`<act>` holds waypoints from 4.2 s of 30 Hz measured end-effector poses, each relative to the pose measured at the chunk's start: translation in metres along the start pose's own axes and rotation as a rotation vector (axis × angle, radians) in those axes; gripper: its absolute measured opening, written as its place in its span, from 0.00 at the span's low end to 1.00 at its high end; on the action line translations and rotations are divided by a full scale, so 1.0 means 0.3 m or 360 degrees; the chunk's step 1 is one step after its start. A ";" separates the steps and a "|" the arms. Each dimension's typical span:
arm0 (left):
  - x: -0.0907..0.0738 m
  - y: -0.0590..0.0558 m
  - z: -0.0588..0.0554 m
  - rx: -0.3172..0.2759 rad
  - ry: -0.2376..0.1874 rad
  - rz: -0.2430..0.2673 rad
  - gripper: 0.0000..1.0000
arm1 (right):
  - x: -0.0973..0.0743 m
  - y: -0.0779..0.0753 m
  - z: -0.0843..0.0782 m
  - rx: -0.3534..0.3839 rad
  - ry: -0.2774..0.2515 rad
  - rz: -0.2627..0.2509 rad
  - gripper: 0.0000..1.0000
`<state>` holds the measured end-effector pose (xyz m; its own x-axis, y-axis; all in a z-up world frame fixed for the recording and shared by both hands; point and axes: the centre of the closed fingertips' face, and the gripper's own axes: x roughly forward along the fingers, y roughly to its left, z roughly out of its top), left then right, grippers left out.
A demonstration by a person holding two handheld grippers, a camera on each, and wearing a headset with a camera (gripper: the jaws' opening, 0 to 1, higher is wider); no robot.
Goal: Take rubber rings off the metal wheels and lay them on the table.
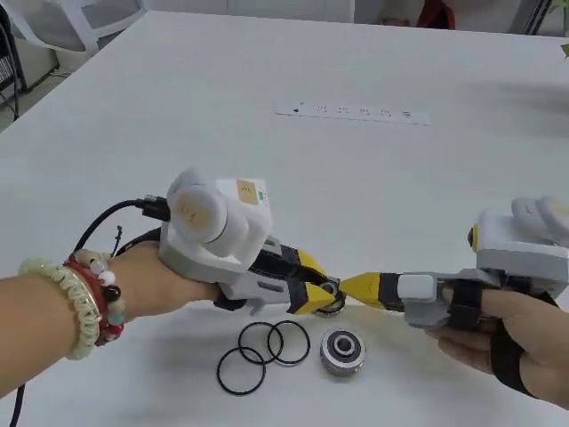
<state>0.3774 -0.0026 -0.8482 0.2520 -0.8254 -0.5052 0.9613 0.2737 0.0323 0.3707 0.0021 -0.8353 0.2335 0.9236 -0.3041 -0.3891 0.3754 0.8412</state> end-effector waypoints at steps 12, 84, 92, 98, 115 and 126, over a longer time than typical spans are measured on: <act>0.006 -0.012 0.004 0.0066 0.0010 0.0057 0.14 | -0.004 -0.026 -0.002 -0.0092 0.0068 -0.0063 0.00; -0.669 -0.157 -0.099 -0.0387 -0.0124 0.0586 0.73 | 0.027 0.148 -0.277 -0.1021 0.0953 0.0037 0.00; -0.719 -0.160 -0.126 -0.0455 -0.0161 0.0684 0.73 | 0.032 0.104 -0.304 -0.1175 0.1058 -0.0054 0.00; -0.735 -0.162 -0.133 -0.0493 -0.0191 0.0719 0.72 | 0.045 0.093 -0.292 -0.1262 0.1038 -0.0101 0.00; -0.771 -0.153 -0.110 -0.0512 -0.0231 0.0781 0.71 | 0.074 0.094 -0.250 -0.1368 0.0938 -0.0151 0.00; -0.760 -0.164 -0.092 -0.0498 -0.0227 0.0770 0.71 | 0.041 0.120 -0.194 -0.1356 0.0819 -0.0161 0.02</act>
<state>0.2695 0.1858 -0.7583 0.6867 -0.6228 -0.3750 0.6602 0.7502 -0.0368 0.3077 0.0317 -0.8348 -0.0352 0.7300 -0.6825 -0.9448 0.1983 0.2608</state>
